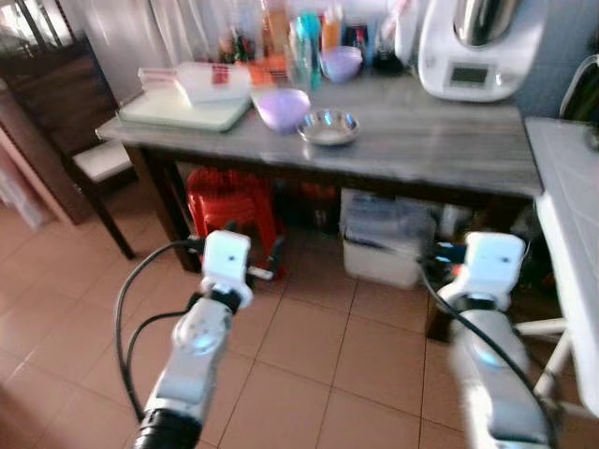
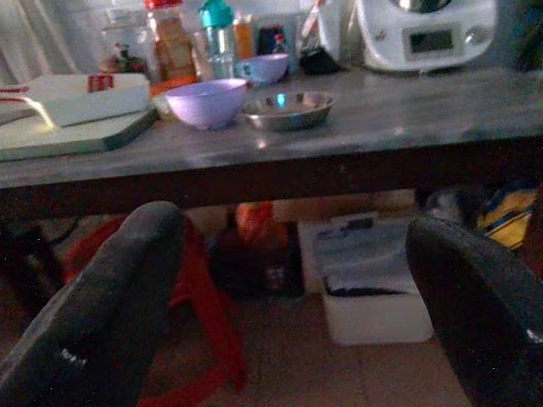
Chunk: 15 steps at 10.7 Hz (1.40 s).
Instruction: Setting the table
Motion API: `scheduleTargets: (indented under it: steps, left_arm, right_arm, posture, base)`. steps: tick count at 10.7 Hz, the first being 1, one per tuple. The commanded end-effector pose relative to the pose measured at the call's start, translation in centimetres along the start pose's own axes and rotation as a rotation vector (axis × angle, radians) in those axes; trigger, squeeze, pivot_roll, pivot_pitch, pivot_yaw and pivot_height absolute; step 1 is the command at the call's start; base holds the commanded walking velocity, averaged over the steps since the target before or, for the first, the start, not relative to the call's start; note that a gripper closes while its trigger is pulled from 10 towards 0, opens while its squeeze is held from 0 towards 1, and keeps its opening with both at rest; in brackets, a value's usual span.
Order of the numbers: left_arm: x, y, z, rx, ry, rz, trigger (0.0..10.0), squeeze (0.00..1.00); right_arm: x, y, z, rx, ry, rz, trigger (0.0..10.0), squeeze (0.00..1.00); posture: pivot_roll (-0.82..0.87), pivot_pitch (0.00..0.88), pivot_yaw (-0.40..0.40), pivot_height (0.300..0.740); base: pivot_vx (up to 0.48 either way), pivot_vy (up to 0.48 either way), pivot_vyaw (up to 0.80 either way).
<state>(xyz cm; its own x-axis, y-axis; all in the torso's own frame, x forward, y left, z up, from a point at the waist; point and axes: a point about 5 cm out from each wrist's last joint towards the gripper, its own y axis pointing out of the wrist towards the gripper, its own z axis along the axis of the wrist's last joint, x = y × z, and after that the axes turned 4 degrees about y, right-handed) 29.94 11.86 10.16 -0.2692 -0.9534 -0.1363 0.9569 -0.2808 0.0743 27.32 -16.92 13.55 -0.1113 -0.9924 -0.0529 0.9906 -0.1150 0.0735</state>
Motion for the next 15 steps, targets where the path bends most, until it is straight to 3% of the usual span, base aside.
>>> scheduleTargets:
  steps: [1, 4, 6, 7, 9, 15]
  left_arm:
    - [-0.1, 0.2, 0.3, 0.005, 0.002, 0.002, 10.0, 0.0]
    - [0.0, 0.4, 0.3, 0.007, -0.003, 0.002, 10.0, 0.0]
    - [0.1, 0.4, 0.3, 0.009, -0.007, 0.003, 10.0, 0.0]
    - [0.1, 0.4, 0.3, 0.009, -0.008, 0.005, 10.0, 0.0]
    - [0.1, 0.3, 0.2, 0.007, -0.009, -0.008, 10.0, 0.0]
    - [0.2, -0.5, -0.4, -0.016, -0.005, -0.07, 10.0, 0.0]
  right_arm:
    - [0.3, 0.2, 0.4, 0.007, 0.009, -0.001, 10.0, 0.0]
    - [0.1, 0.4, 0.3, -0.002, 0.019, 0.015, 10.0, 0.0]
    - [-0.2, 0.3, 0.2, -0.014, 0.079, 0.047, 10.0, 0.0]
    - [-0.2, 0.3, -0.1, -0.044, 0.054, 0.052, 10.0, 0.0]
    - [-0.2, 0.4, 0.3, -0.002, -0.003, 0.023, 10.0, 0.0]
    - [-0.1, -0.2, -0.8, -0.03, 0.031, 0.043, 10.0, 0.0]
  posture:
    - [-0.02, 0.0, 0.096, 0.74]
    - [-0.02, 0.0, 0.087, 0.74]
    - [-0.02, 0.0, 0.081, 0.74]
    - [-0.02, 0.0, 0.079, 0.74]
    - [-0.02, 0.0, 0.078, 0.74]
    - [-0.01, 0.0, 0.089, 0.74]
  base:
    - [0.0, -0.368, 0.0]
    - [0.0, -0.365, -0.15]
    - [0.0, -0.362, 0.0]
    - [0.0, -0.36, 0.0]
    - [0.0, -0.358, 0.0]
    - [0.0, -0.357, 0.0]
